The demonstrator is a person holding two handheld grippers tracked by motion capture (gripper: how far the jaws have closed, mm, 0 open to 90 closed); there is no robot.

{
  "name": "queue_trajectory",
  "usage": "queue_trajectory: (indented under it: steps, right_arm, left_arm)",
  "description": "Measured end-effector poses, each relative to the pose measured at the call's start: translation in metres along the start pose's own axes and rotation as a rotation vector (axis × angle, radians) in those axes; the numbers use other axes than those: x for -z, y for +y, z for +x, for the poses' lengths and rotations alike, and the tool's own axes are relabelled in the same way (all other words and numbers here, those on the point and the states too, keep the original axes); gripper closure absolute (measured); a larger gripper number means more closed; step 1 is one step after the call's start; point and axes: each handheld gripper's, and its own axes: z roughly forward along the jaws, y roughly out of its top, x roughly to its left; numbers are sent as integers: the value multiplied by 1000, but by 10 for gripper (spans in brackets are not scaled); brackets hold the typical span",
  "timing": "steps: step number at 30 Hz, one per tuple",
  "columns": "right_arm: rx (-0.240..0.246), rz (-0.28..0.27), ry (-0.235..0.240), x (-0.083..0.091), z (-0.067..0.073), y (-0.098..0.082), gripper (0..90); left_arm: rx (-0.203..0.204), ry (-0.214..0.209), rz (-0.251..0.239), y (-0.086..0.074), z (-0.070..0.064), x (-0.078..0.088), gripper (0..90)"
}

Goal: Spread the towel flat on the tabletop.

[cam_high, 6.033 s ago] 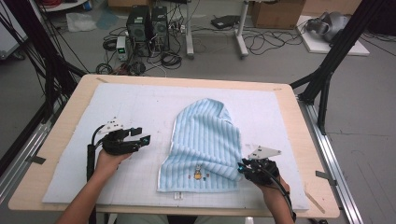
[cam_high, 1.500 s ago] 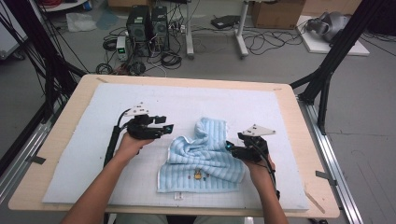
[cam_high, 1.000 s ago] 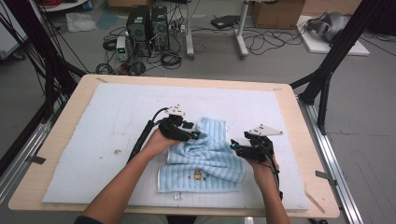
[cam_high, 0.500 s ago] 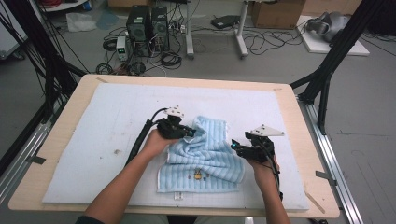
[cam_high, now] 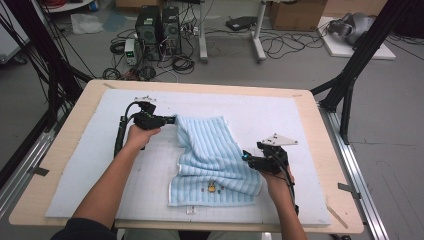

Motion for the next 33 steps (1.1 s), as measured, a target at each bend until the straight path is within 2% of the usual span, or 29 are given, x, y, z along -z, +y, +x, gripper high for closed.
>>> queue_trajectory:
  steps: [3,6,7,9,11,13,17,20,22,24,26,30,33]
  right_arm:
    - [0,1,4,-2,2,1,340]
    - [2,0,8,-3,3,1,342]
    - [2,-1,10,-3,3,1,343]
    - [-4,-7,11,-2,2,1,345]
    - [-12,-18,12,-2,-1,2,349]
    - [-31,-26,13,-2,-3,3,351]
    - [-28,-33,13,-6,-6,11,372]
    - [-13,-15,13,-15,-9,19,387]
    - [-15,4,31,-25,-11,25,410]
    - [3,17,44,-35,-12,31,452]
    - [15,38,53,-46,-13,38,459]
    - [47,68,80,-71,-14,53,526]
    - [77,96,85,-89,-11,62,535]
  left_arm:
    - [-25,103,36,3,5,-4,866]
    - [-19,184,46,1,9,-7,852]
    - [-13,203,45,0,10,-8,816]
    - [17,228,27,-1,10,-9,609]
    - [26,226,0,-1,8,-7,518]
    - [23,234,-26,-1,6,-2,467]
    - [20,225,-70,-4,4,8,429]
    - [18,218,-76,-10,4,14,412]
    - [30,203,-82,-14,4,19,411]
    - [23,195,-97,-19,3,26,403]
    - [16,189,-115,-26,2,31,404]
    - [2,151,-123,-35,2,40,403]
    - [-4,130,-141,-39,2,47,402]
